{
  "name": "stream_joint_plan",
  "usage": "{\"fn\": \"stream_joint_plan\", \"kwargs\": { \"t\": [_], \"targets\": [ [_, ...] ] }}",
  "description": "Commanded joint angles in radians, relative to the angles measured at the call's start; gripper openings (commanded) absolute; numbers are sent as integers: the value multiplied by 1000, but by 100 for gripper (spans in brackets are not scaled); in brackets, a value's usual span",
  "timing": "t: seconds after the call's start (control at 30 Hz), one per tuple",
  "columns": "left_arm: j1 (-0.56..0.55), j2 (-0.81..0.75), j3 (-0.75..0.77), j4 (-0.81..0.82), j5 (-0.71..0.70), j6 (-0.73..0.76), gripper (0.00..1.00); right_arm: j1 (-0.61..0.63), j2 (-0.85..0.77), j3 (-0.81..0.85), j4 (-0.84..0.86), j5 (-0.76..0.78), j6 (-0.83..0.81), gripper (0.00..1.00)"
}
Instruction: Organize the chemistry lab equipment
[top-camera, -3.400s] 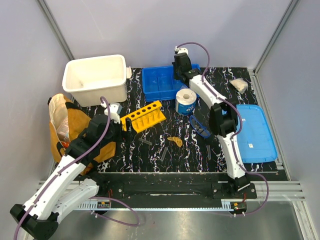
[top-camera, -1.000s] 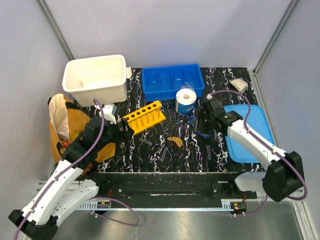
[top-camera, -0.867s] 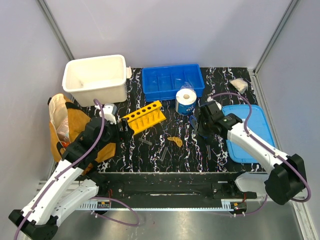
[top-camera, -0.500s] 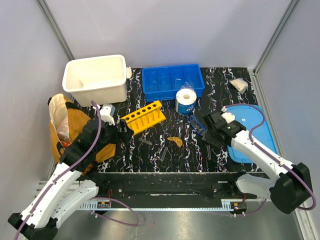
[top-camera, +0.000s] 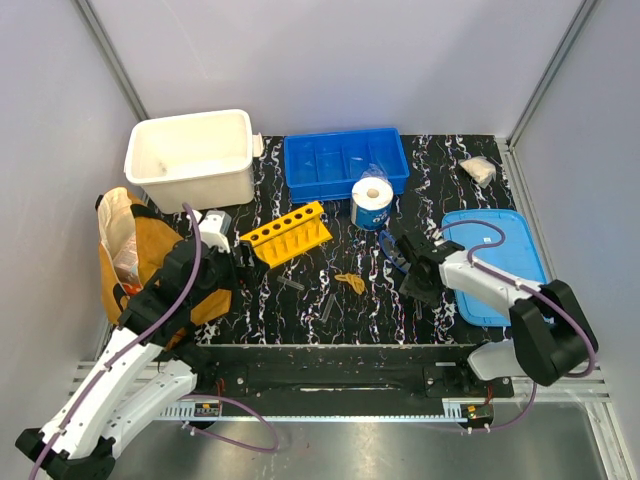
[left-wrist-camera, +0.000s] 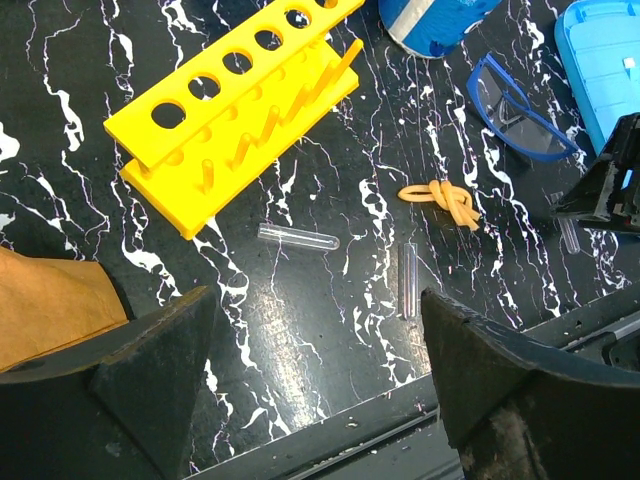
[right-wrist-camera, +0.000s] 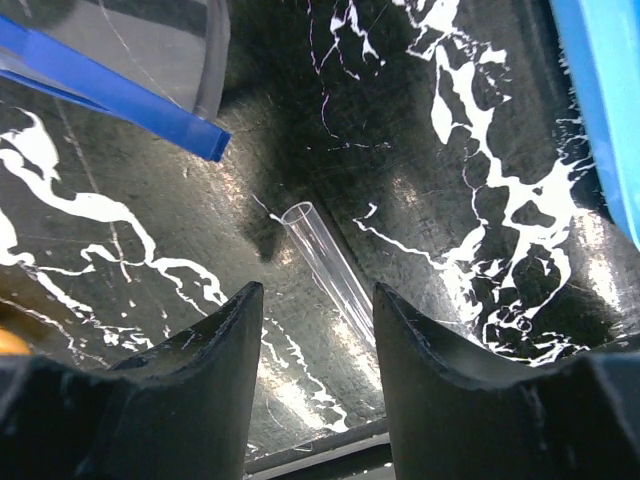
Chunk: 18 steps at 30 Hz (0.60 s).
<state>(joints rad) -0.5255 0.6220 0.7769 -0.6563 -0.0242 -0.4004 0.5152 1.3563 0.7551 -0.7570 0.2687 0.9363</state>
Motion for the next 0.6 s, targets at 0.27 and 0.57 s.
{"fn": "stream_joint_plan", "kwargs": {
  "t": [0.27, 0.57],
  "targets": [
    [1, -10, -4, 52, 20, 5, 86, -12, 84, -33, 93, -40, -68, 44],
    [1, -4, -5, 60, 20, 6, 81, -12, 106, -63, 154, -103, -113, 27]
  ]
}}
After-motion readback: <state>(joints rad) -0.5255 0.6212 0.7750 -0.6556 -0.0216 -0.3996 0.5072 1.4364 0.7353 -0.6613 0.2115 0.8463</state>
